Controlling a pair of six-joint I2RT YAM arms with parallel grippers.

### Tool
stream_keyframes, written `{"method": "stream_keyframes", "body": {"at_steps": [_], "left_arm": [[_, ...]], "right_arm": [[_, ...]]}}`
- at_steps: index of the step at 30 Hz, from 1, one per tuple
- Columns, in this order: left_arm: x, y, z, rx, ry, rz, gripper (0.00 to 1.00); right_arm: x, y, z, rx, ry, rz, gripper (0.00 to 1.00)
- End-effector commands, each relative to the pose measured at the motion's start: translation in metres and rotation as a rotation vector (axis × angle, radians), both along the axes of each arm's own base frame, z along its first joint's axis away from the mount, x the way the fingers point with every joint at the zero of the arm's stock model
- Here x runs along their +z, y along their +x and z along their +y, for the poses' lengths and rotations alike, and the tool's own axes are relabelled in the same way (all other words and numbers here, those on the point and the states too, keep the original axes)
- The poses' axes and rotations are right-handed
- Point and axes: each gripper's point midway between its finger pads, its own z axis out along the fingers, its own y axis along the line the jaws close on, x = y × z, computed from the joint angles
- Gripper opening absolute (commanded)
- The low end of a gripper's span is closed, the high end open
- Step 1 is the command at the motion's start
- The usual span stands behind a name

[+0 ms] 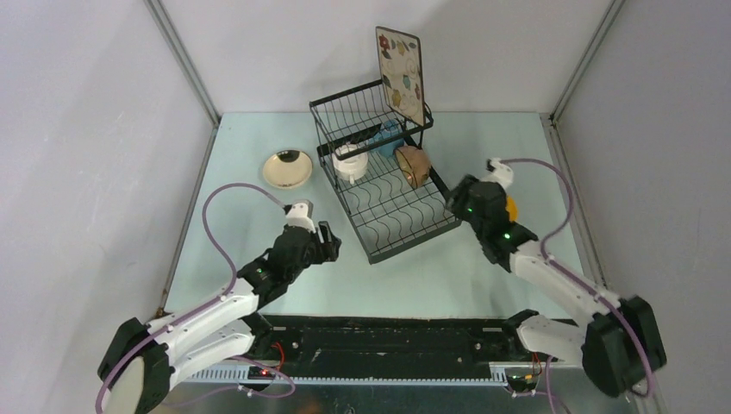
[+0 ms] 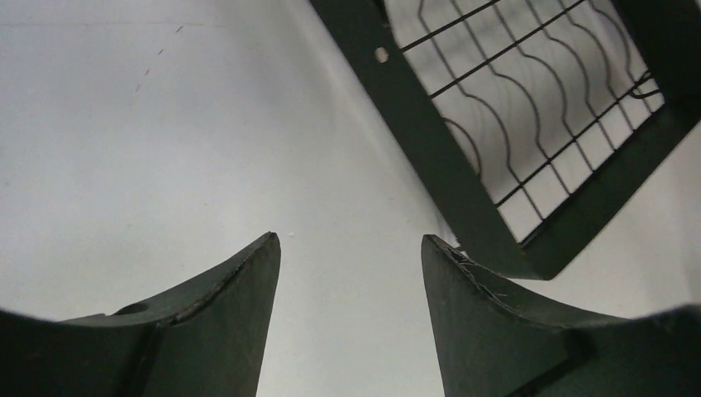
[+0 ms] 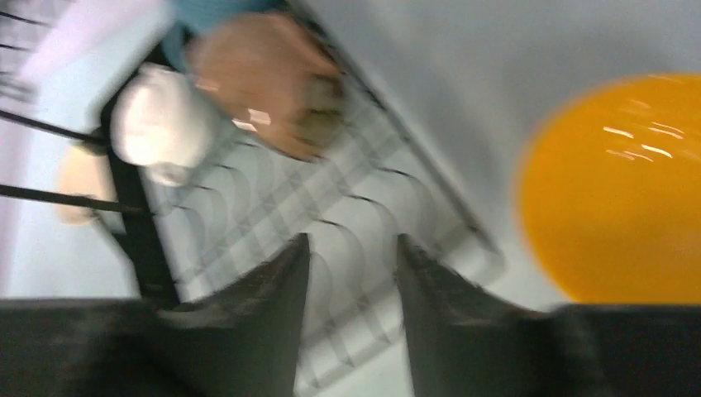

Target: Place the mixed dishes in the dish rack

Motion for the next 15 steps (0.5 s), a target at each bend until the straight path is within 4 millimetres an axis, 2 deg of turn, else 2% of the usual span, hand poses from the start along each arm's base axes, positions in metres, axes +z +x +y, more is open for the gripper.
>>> {"method": "stream_keyframes", "body": {"at_steps": [1,3,4,5,7,9,13,15], "left_arm": [[0.039,0.01,-0.022,-0.06,-0.05,-0.087,0.7],[0.041,0.01,-0.022,-0.064,-0.051,-0.095,0.7],[0.043,0.01,-0.023,-0.067,-0.049,-0.099,0.7],[0.043,0.01,-0.022,-0.07,-0.047,-0.099,0.7],[0.042,0.009,-0.022,-0.075,-0.041,-0.098,0.7],[0.041,0.009,-0.021,-0.076,-0.035,-0.099,0.69],[0.038,0.007,-0.018,-0.072,-0.025,-0.1,0.69],[0.036,0.008,-0.017,-0.07,-0.02,-0.102,0.69]], "right_arm": [[-0.045,-0.041,-0.07,-0.12,-0.028,0.196,0.57],[-0.048,-0.05,-0.098,-0.199,-0.016,0.218,0.6],[-0.045,-0.053,-0.107,-0.232,0.0,0.211,0.6],[-0.05,-0.058,-0.127,-0.303,0.001,0.24,0.6],[-0.053,-0.065,-0.153,-0.416,0.046,0.27,0.59],[-0.056,-0.071,-0.173,-0.499,0.101,0.3,0.6],[-0.068,-0.076,-0.193,-0.553,0.167,0.351,0.7],[-0.075,-0.075,-0.197,-0.557,0.189,0.36,0.7]]}}
